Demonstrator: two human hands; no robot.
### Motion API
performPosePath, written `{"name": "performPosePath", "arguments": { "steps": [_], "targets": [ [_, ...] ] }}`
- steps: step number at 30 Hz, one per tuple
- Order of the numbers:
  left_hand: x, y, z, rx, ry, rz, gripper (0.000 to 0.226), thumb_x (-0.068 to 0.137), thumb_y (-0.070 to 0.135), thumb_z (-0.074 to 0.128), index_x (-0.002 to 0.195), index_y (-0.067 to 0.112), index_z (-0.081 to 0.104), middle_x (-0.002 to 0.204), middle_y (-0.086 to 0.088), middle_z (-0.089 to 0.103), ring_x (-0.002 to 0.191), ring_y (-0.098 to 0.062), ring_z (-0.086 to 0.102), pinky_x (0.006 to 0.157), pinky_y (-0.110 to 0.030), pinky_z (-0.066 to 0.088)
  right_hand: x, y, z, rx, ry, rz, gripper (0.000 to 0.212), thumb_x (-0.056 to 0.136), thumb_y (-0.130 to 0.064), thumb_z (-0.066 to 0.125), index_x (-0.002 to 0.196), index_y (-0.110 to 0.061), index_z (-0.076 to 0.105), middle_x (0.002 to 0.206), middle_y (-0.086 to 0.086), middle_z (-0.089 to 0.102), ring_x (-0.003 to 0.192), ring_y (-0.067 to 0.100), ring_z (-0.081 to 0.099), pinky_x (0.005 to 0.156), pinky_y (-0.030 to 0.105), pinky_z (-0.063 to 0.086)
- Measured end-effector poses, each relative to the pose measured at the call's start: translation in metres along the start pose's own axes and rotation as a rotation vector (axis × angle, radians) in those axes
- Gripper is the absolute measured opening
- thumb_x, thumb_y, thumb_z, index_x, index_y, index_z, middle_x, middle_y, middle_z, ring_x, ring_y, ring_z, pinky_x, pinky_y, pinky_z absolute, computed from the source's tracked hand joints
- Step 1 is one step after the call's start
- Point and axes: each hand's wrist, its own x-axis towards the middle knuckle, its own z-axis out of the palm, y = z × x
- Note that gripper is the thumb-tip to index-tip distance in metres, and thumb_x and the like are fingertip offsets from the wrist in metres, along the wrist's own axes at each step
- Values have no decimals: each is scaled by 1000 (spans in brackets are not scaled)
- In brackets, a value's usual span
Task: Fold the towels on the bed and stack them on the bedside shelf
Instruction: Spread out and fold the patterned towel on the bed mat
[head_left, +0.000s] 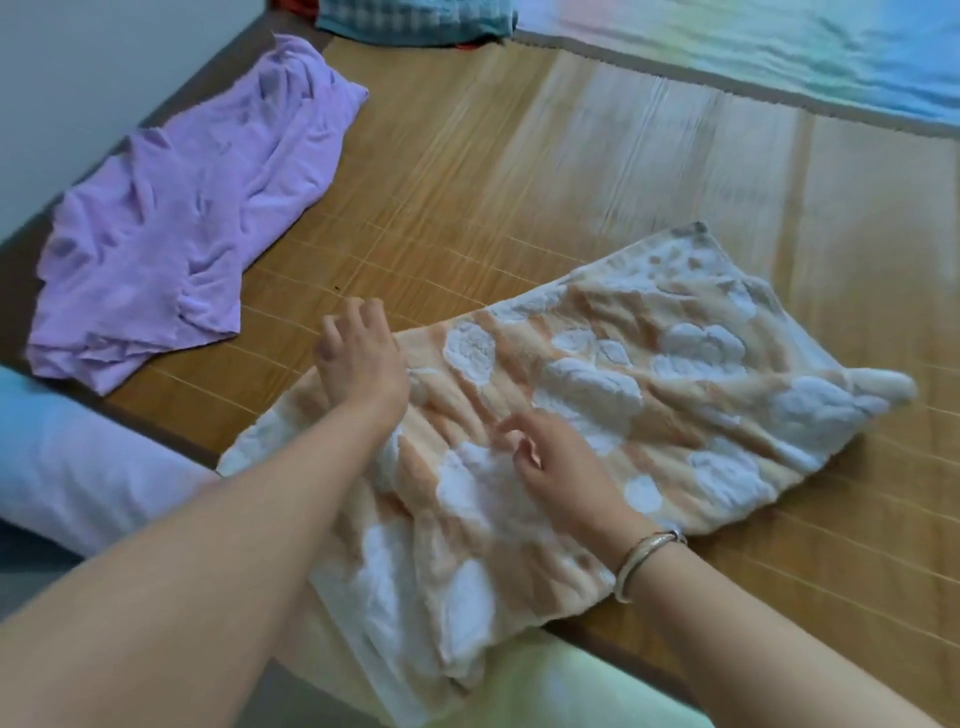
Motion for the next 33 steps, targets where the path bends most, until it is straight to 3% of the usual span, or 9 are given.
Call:
{"name": "performPosePath", "arguments": {
  "steps": [4,7,11,16,20,23,25,28,33],
  "targets": [
    [-52,55,28,-182,-118,17,61,91,24,47,144,15,20,153,-4,13,135,-33,19,111,-44,22,2,41,-55,-259,354,52,35,81,1,51,111,-13,61,114,5,57,110,25,48,91,36,42],
    [-91,96,45,-253,-268,86,67,93,36,43,148,15,12,158,-4,-1,143,-29,6,117,-44,7,-9,84,-101,-363,442,216,31,86,-9,54,117,-12,57,121,9,53,115,29,44,98,41,38],
    [-111,141,60,-253,-460,20,77,95,52,33,151,18,-8,158,1,-22,144,-30,-21,115,-51,-8,-22,134,-149,-411,468,423,39,91,-22,52,127,-7,48,129,16,48,124,34,40,104,45,31],
    [-104,164,75,-270,-447,-113,83,92,60,33,152,19,-7,158,2,-23,142,-32,-26,112,-56,-12,-12,182,-198,-345,484,593,66,90,-44,53,141,-7,35,145,18,37,138,34,27,114,47,21],
    [-110,171,88,-199,-358,-134,85,90,64,31,152,21,-8,158,4,-22,143,-30,-25,113,-56,-12,2,207,-221,-77,321,708,88,78,-58,65,139,-4,32,138,16,42,127,36,41,102,46,39],
    [-114,180,96,-125,-305,-133,86,87,69,27,152,23,-6,159,6,-18,144,-28,-22,114,-56,-11,-8,218,-224,-22,100,672,68,75,-54,70,117,-4,51,106,4,58,95,22,57,76,34,47],
    [-112,184,97,-92,-290,-119,86,87,70,27,152,23,-2,160,6,-14,145,-27,-19,115,-57,-10,-25,226,-221,-29,39,563,42,79,-48,67,102,-13,63,94,0,67,83,16,60,75,34,51],
    [-113,205,100,-42,-281,-44,85,86,71,26,153,23,3,161,6,-8,146,-26,-14,115,-58,-5,-70,246,-229,51,121,468,22,86,-40,60,103,-25,62,94,-6,67,90,16,61,82,38,51],
    [-156,304,115,-2,-305,293,92,80,82,14,152,27,1,160,10,-7,146,-22,-16,114,-53,-12,-189,311,-270,144,290,632,20,88,-38,54,107,-32,59,100,-9,66,94,17,61,85,41,51]
  ]
}}
